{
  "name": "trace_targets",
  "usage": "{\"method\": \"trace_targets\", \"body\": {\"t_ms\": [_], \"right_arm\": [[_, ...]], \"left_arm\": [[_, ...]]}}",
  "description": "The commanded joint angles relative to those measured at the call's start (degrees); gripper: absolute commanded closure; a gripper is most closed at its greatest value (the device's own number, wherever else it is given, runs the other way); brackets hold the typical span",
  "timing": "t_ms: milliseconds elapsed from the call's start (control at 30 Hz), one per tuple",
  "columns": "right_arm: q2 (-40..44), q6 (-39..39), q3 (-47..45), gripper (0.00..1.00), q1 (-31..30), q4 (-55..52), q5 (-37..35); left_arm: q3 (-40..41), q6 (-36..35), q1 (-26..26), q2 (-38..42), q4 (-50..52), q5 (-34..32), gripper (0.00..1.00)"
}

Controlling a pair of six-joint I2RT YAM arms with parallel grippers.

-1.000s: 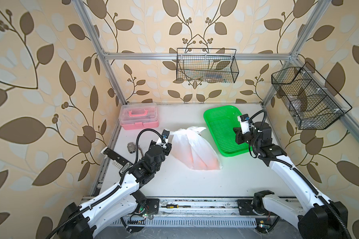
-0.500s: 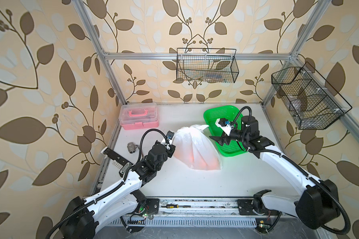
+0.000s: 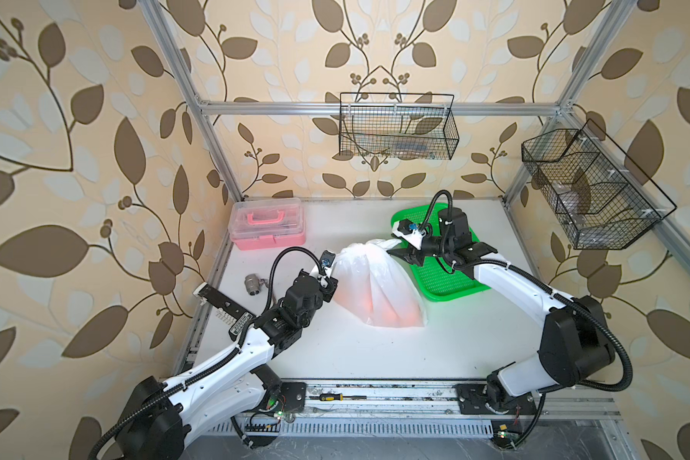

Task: Place the oranges into plastic bags & tie knots
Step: Tie the plastic bag at the center of the board.

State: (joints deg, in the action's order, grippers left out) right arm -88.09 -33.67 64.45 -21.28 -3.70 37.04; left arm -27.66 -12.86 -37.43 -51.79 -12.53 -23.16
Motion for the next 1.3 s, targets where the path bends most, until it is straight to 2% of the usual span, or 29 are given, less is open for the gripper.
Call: {"method": "trace_targets", "body": {"t_ms": [0,33,200,500,700,800,933,1000,1033,1067,1100,1133,1267], "right_arm": [[-0.37,-1.58,2.70,0.92,-0.30,-2.07,1.70],[0.19,-1.57,2.22,1.00,-0.13,-2.20,1.09],[6.11,2.23,-2.89,1.00,2.72,-0.37,-3.09],[14.85,11.85,-12.19,1.00,6.69,-2.05,-25.33],[16.75,17.45,-16.52,1.00,7.74,-1.36,-32.64],[17.22,18.32,-16.03,1.00,7.69,-1.82,-31.65],[20.18,18.76,-15.17,1.00,7.94,-1.43,-22.53],[22.34,19.96,-14.79,0.66,8.42,-1.89,-19.27],[23.87,20.66,-14.86,0.50,8.89,-2.37,-18.17],[25.63,21.38,-15.20,0.39,9.43,-3.04,-17.88],[27.24,22.11,-15.46,0.32,10.19,-3.71,-17.83],[29.06,22.93,-15.79,0.27,11.31,-4.73,-18.12],[38.17,26.49,-19.72,0.16,16.22,-5.80,-22.14]], "left_arm": [[-2.69,0.90,0.16,0.67,-0.92,-3.01,1.00],[-2.83,0.99,0.14,0.95,-0.69,-3.94,1.00],[-2.61,1.24,0.83,2.78,1.47,-7.46,1.00],[0.65,9.66,9.06,6.52,6.39,-8.34,1.00],[2.08,12.48,10.46,5.10,7.61,-6.83,1.00],[2.35,13.19,10.66,4.35,7.14,-6.87,1.00],[1.47,12.83,10.55,5.74,5.97,-2.69,1.00],[0.46,12.50,10.60,7.20,6.03,0.43,0.97],[-0.17,12.57,10.60,8.38,6.29,1.27,0.78],[-0.69,12.60,10.54,9.60,6.61,1.83,0.56],[-1.10,12.52,10.56,10.65,7.13,1.91,0.42],[-1.48,12.25,10.57,11.92,7.87,1.55,0.33],[-1.86,12.37,10.58,16.63,10.59,-4.37,0.24]]}}
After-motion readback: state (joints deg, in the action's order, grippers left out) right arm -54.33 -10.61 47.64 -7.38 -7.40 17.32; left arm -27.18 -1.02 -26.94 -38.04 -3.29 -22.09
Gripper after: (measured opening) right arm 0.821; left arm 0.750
